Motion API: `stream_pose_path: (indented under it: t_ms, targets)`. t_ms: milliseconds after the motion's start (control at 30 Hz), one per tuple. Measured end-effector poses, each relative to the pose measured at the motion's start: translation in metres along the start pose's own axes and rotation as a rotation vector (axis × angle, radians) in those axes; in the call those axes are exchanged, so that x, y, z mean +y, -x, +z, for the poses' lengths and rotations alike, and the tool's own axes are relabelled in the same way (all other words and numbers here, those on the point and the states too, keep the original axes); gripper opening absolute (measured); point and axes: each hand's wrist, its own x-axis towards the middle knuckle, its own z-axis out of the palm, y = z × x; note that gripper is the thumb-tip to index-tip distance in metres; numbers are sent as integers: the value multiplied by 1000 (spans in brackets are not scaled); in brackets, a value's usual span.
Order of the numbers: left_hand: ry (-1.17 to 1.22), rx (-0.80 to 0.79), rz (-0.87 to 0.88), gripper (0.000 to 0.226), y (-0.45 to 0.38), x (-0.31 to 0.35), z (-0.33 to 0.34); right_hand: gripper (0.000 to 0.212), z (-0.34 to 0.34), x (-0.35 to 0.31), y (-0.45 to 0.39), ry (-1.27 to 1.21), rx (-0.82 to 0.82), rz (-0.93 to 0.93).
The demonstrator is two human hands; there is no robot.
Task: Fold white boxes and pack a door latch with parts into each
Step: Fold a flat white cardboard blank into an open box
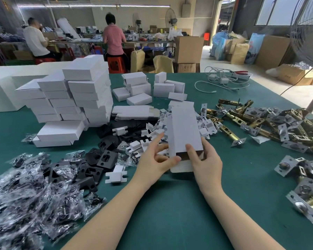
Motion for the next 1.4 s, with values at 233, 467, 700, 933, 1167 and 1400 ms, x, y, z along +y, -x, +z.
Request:
stream_pose_path:
  t_ms: [233,467,700,933,1167,1400]
  targets:
    - [-12,-21,-19,60,-1,-1,-3,74,7,0,3,237,-186,-119]
    - [124,13,-50,39,-4,2,-5,43,6,-3,5,182,-148,-236]
    - [364,-72,-140,36,-9,0,-18,35,-3,-5,-5,-222,-281,128]
    - [313,-81,-90,37,-4,2,-19,31,-12,1,-11,-352,-447,237]
    - [120,53,-6,24,-4,1,-13,25,-9,-4,-5,-108,-230,75]
    - [-14,165,103,27,-2,-2,-5,22,-7,-4,1,47,-160,-126]
